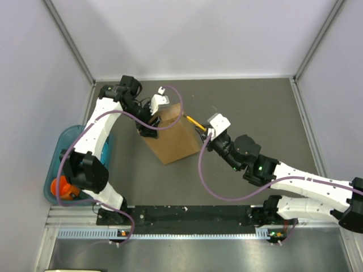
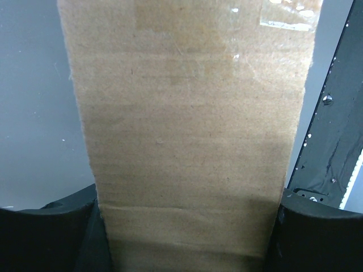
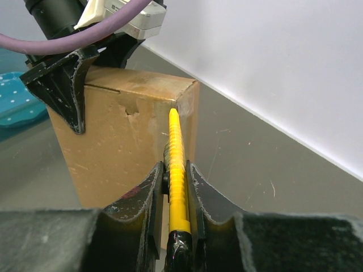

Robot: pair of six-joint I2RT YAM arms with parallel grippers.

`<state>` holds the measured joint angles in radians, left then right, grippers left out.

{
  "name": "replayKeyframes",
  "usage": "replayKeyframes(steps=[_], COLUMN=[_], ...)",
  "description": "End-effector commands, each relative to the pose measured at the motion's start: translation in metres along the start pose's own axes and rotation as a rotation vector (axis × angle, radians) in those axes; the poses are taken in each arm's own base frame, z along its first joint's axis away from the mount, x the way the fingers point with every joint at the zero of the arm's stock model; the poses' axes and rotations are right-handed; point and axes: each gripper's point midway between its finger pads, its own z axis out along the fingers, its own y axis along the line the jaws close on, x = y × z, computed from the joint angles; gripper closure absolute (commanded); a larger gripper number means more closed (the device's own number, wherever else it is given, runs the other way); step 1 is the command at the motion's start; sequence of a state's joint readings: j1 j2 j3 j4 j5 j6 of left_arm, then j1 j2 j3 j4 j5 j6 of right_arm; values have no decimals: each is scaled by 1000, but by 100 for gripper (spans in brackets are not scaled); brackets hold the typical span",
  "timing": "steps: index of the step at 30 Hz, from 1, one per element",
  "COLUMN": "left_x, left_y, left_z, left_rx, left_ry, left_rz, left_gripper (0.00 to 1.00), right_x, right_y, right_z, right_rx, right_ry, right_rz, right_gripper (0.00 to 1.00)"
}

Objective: Unpack the express box
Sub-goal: Cut the express box at the center of the board.

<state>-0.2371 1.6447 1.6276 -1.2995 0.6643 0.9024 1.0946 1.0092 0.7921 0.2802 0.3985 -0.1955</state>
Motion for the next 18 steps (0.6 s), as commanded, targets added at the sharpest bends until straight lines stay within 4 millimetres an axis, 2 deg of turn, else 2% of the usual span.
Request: replayKeyframes(steps=[1,8,18], left_x=[79,79,77], left_y=[-52,-52,-53], left_z=[29,31,28], left_rx=[288,290,279], left_ry=[304,306,306], left_rz=[-241,-243,-233], left_gripper=[100,100,100], right_x=[-14,-16,-11], right_y=[-6,-1,0], right_z=[-4,-11,-5], right_rx=[7,-35,-27], right_ry=[-42,-43,-25], right_rz=[17,43,25], right_gripper=[100,100,100])
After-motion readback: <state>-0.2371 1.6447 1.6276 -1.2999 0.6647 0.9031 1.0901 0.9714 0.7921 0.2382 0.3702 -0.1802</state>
